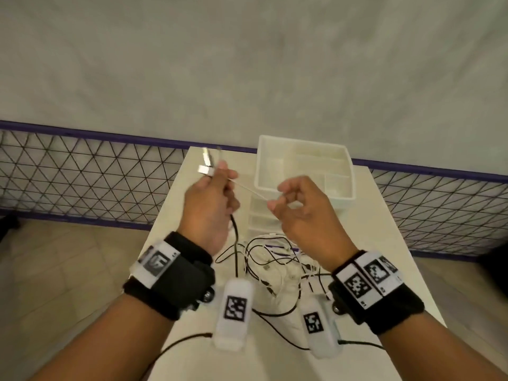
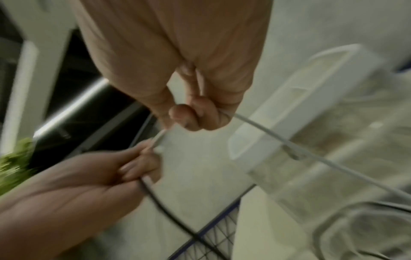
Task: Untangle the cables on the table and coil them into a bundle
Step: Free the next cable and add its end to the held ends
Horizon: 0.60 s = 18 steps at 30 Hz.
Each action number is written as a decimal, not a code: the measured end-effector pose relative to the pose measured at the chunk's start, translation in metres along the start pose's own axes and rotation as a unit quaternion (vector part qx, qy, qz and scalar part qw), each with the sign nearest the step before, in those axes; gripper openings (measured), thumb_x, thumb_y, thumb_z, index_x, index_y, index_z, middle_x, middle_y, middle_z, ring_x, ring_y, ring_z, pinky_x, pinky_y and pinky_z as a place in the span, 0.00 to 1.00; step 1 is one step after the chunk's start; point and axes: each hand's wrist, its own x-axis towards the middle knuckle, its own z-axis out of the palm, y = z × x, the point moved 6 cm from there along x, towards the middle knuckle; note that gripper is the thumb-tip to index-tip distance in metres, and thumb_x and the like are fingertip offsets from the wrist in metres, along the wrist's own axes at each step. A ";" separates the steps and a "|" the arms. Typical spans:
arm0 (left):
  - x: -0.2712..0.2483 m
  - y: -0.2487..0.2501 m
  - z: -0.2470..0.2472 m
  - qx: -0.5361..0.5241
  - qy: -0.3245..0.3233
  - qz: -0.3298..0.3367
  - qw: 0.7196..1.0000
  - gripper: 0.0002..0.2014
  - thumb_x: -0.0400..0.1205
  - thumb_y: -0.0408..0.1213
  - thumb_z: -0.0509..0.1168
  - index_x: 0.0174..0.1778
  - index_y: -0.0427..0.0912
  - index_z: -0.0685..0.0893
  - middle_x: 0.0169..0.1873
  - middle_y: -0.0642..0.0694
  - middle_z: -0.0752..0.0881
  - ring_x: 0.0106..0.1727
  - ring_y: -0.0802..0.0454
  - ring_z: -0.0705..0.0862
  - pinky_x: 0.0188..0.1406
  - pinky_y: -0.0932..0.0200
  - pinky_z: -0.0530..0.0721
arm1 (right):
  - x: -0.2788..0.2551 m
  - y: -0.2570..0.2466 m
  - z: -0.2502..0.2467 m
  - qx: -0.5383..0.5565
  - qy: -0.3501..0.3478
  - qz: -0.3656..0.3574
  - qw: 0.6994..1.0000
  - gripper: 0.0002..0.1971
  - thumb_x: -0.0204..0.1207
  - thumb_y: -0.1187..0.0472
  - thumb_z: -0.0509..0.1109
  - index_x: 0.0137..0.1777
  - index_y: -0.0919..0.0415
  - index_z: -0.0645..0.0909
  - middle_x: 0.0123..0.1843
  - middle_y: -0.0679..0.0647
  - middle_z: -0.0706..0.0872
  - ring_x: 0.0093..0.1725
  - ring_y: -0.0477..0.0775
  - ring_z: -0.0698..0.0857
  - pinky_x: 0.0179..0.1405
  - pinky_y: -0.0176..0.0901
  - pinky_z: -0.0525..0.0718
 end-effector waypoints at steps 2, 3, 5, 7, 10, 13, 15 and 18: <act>0.013 0.021 -0.026 -0.038 0.041 0.012 0.998 0.16 0.86 0.51 0.62 0.40 0.44 0.80 0.29 0.52 0.76 0.22 0.61 0.73 0.27 0.64 0.73 | -0.009 0.031 -0.013 -0.017 -0.045 0.048 0.998 0.10 0.79 0.52 0.74 0.46 0.59 0.86 0.31 0.43 0.84 0.27 0.43 0.76 0.34 0.42 0.75; 0.018 0.031 -0.040 -0.066 0.062 0.014 0.996 0.16 0.86 0.53 0.63 0.39 0.45 0.79 0.27 0.53 0.78 0.25 0.60 0.75 0.30 0.62 0.76 | -0.015 0.048 -0.022 -0.031 -0.058 0.073 0.995 0.13 0.79 0.51 0.74 0.41 0.60 0.88 0.25 0.42 0.80 0.25 0.44 0.73 0.33 0.44 0.74; 0.024 0.048 -0.061 -0.115 0.084 0.018 0.990 0.18 0.84 0.56 0.62 0.37 0.47 0.77 0.24 0.54 0.78 0.27 0.58 0.77 0.35 0.59 0.81 | -0.025 0.077 -0.042 -0.046 -0.047 0.125 0.990 0.18 0.78 0.50 0.75 0.35 0.64 0.89 0.19 0.42 0.74 0.23 0.44 0.70 0.35 0.44 0.74; 0.025 0.055 -0.077 -0.121 0.107 0.026 0.987 0.20 0.85 0.58 0.59 0.36 0.47 0.74 0.23 0.54 0.72 0.24 0.57 0.72 0.30 0.60 0.80 | -0.029 0.101 -0.057 -0.047 -0.026 0.168 0.984 0.20 0.78 0.53 0.75 0.34 0.71 0.86 0.19 0.42 0.77 0.21 0.40 0.73 0.37 0.41 0.75; 0.023 0.046 -0.083 -0.042 0.124 0.024 0.991 0.19 0.85 0.59 0.60 0.36 0.48 0.74 0.23 0.55 0.68 0.22 0.58 0.64 0.19 0.63 0.65 | -0.023 0.115 -0.065 -0.050 0.022 0.178 0.982 0.18 0.77 0.54 0.76 0.38 0.73 0.85 0.25 0.52 0.78 0.27 0.49 0.74 0.37 0.44 0.76; 0.009 0.028 -0.051 0.140 0.039 0.020 0.989 0.16 0.86 0.56 0.61 0.41 0.47 0.78 0.28 0.52 0.77 0.21 0.59 0.63 0.18 0.63 0.62 | -0.008 0.079 -0.048 -0.099 0.006 0.084 0.992 0.12 0.79 0.52 0.74 0.41 0.61 0.89 0.29 0.52 0.83 0.32 0.49 0.79 0.40 0.52 0.82; -0.010 0.013 -0.012 0.233 -0.052 0.033 0.971 0.13 0.88 0.50 0.59 0.46 0.46 0.82 0.33 0.49 0.87 0.18 0.60 0.62 0.17 0.65 0.63 | -0.001 0.032 -0.022 -0.137 -0.046 -0.013 0.989 0.09 0.80 0.52 0.72 0.43 0.55 0.90 0.35 0.53 0.88 0.34 0.45 0.81 0.44 0.45 0.84; -0.029 -0.008 0.028 0.292 -0.144 0.031 0.945 0.15 0.89 0.49 0.57 0.40 0.50 0.81 0.22 0.54 0.80 0.14 0.62 0.64 0.16 0.66 0.63 | 0.008 -0.027 -0.004 -0.156 -0.022 -0.125 0.980 0.05 0.78 0.57 0.76 0.44 0.55 0.92 0.34 0.51 0.86 0.30 0.43 0.78 0.33 0.27 0.75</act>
